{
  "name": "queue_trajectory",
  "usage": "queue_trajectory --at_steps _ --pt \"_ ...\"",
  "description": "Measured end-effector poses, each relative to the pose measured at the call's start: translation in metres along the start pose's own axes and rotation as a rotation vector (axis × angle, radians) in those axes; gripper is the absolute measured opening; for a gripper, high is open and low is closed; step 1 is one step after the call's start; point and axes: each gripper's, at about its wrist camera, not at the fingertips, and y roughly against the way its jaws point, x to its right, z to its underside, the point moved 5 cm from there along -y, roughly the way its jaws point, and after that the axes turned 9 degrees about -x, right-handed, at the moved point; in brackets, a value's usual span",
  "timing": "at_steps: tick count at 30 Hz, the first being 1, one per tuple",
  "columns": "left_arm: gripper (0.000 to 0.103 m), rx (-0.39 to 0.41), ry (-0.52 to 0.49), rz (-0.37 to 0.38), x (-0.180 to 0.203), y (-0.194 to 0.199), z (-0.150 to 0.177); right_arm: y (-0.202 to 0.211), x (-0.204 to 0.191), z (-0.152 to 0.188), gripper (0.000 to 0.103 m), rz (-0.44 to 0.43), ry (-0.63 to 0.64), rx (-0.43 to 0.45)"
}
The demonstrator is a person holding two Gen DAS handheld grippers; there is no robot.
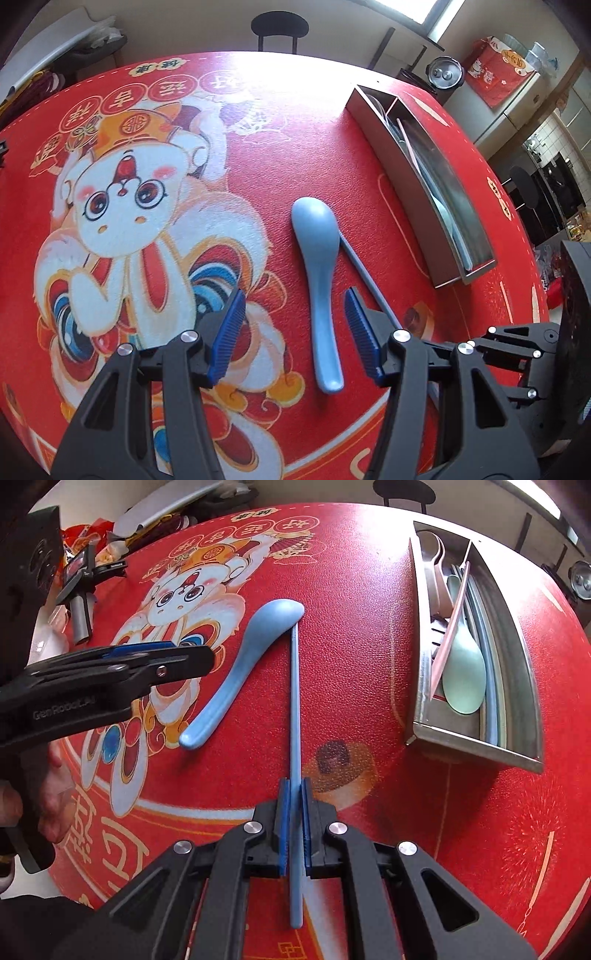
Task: Organize utensils
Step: 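Grasp the blue spoon with the left tool while the right tool grasps a blue chopstick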
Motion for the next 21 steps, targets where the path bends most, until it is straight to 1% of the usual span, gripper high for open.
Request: queue_trajectory --at_steps 2,4,7,8,9,14,16,18,19,21 --pt "0.053 -0.005 -0.015 0.006 0.006 -0.007 -0.007 0.0 0.001 0.001 0.006 -0.001 -0.007 0.001" --pt "0.052 -0.011 -0.029 0.005 0.01 -0.013 -0.013 0.0 0.002 0.002 0.006 -0.002 -0.012 0.003" --pt "0.039 -0.035 -0.044 0.0 0.015 -0.024 -0.017 0.0 0.002 0.002 0.006 -0.003 -0.016 0.005" --pt "0.039 -0.043 -0.043 -0.001 0.015 -0.028 -0.018 0.0 0.002 0.003 0.006 -0.003 -0.018 0.006" --pt "0.039 -0.028 -0.045 -0.003 0.016 -0.028 -0.018 0.0 0.002 0.003 0.006 -0.003 -0.019 0.007" --pt "0.039 -0.01 -0.049 0.002 0.015 -0.028 -0.017 0.001 0.004 0.003 0.006 -0.01 -0.029 0.011" --pt "0.036 -0.004 -0.035 0.017 0.012 -0.027 -0.016 0.001 0.004 0.003 0.006 -0.008 -0.028 0.012" --pt "0.029 -0.002 -0.005 0.046 0.005 -0.026 -0.015 0.0 0.004 0.002 0.006 -0.009 -0.028 0.012" --pt "0.022 -0.008 0.011 0.073 0.002 -0.026 -0.014 0.0 0.004 0.002 0.006 -0.01 -0.029 0.012" --pt "0.021 -0.013 0.028 0.109 -0.002 -0.025 -0.008 0.0 0.004 0.002 0.006 -0.013 -0.032 0.013"
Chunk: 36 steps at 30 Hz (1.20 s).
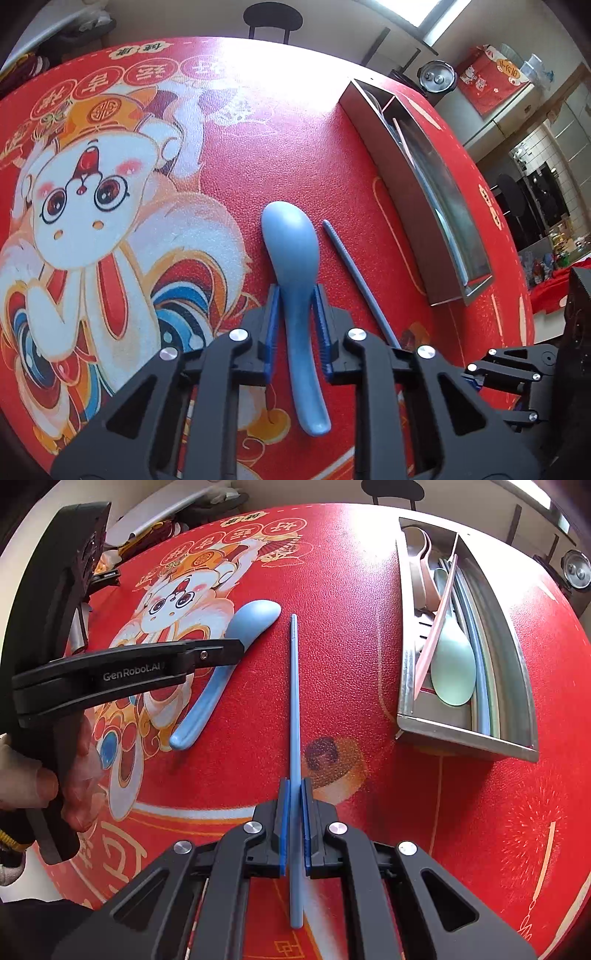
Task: Organize utensils
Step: 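Grasp the blue spoon with the left tool while the right tool grasps a blue chopstick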
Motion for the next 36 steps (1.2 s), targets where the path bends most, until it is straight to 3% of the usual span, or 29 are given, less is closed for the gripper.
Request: queue_trajectory --at_steps 12,14,21,26,31,36 --pt "0.017 -0.056 -0.144 -0.039 0.017 0.01 0.04 0.001 0.003 0.002 0.006 -0.017 -0.016 0.004" --pt "0.013 -0.058 -0.142 -0.018 0.017 0.016 0.05 0.001 0.004 0.002 0.006 -0.019 -0.017 0.005" --pt "0.012 -0.066 -0.13 -0.009 0.017 0.023 0.079 0.001 0.005 0.002 0.006 -0.017 -0.018 0.004" --pt "0.011 -0.089 -0.197 -0.074 0.031 0.013 0.091 0.001 0.005 0.002 0.006 -0.015 -0.015 0.003" --pt "0.011 -0.077 -0.186 -0.072 0.03 0.012 0.091 0.0 0.003 0.001 0.006 -0.006 -0.005 0.002" --pt "0.013 -0.062 -0.134 -0.023 0.02 0.014 0.092 -0.001 0.0 0.0 0.007 0.014 0.021 0.009"
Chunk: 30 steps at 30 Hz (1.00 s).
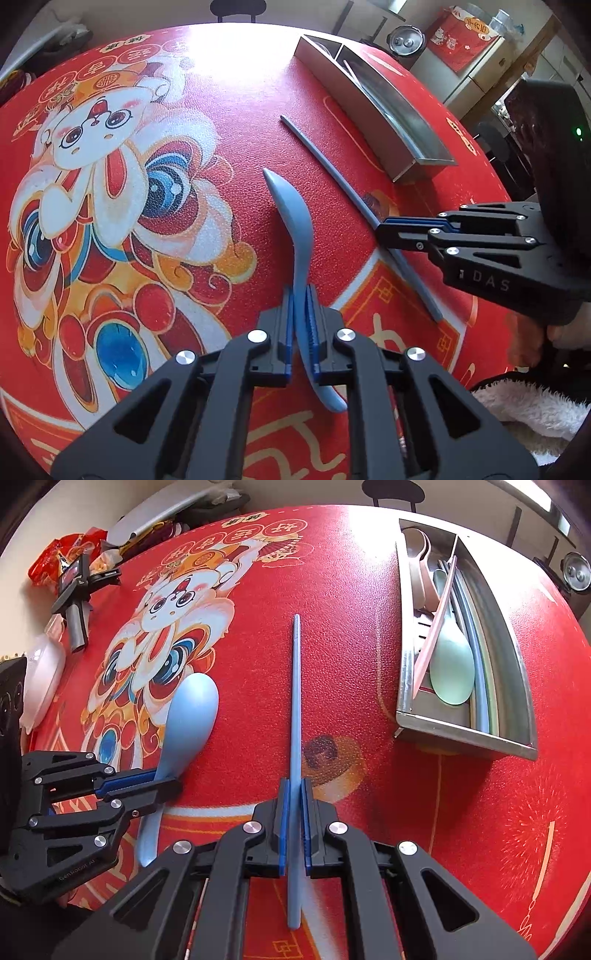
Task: Organize utensils
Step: 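Grasp the blue spoon with the left tool while the right tool grasps a blue chopstick, then lower the blue spoon into the tray with the left tool while the right tool lowers the blue chopstick in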
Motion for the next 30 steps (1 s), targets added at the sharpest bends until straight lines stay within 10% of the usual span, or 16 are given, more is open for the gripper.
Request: queue_trajectory --at_steps 10,30 --pt "0.013 0.011 0.066 0.043 -0.009 0.008 0.012 -0.001 -0.014 0.001 0.007 0.13 0.122 -0.03" --pt "0.011 0.04 0.162 0.023 -0.027 0.035 0.037 0.034 0.0 0.023 0.006 -0.101 -0.037 0.037"
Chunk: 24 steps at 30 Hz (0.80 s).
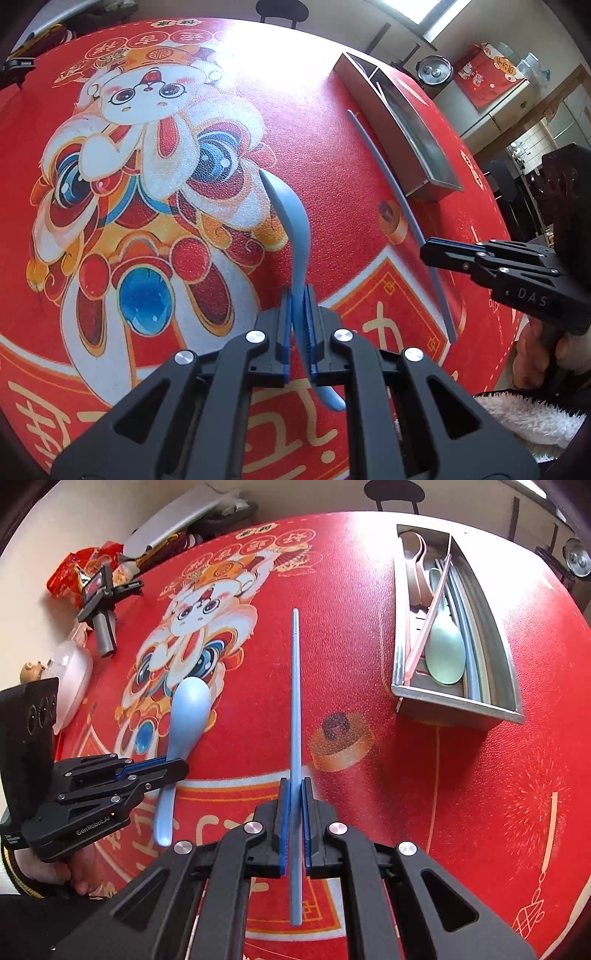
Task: Organize utensils
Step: 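Lower the blue spoon into the tray with the left tool while the right tool lowers the blue chopstick in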
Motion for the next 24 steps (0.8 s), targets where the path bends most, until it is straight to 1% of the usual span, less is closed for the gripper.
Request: queue_trajectory --at_steps 3,7,11,14,16,21,24 --pt "0.011 0.018 0.013 -0.006 -0.004 0.008 -0.003 0.01 0.007 -0.005 0.006 -0.024 -0.041 0.035" --pt "0.011 0.021 0.013 -0.011 -0.006 0.016 -0.01 0.024 0.022 -0.013 0.006 -0.048 -0.102 0.082" --pt "0.011 0.028 0.017 0.018 0.002 0.026 -0.028 0.039 0.044 -0.023 0.006 -0.052 -0.166 0.123" --pt "0.011 0.043 0.006 0.05 0.017 0.032 -0.053 0.046 0.065 -0.035 0.006 -0.027 -0.213 0.136" --pt "0.011 0.05 -0.019 0.063 0.033 0.031 -0.074 0.049 0.08 -0.046 0.006 -0.01 -0.239 0.141" --pt "0.011 0.061 -0.103 0.05 0.078 0.02 -0.128 0.056 0.111 -0.077 0.006 0.028 -0.289 0.158" --pt "0.011 0.042 -0.112 0.064 0.103 0.003 -0.164 0.056 0.123 -0.096 0.006 0.04 -0.304 0.16"
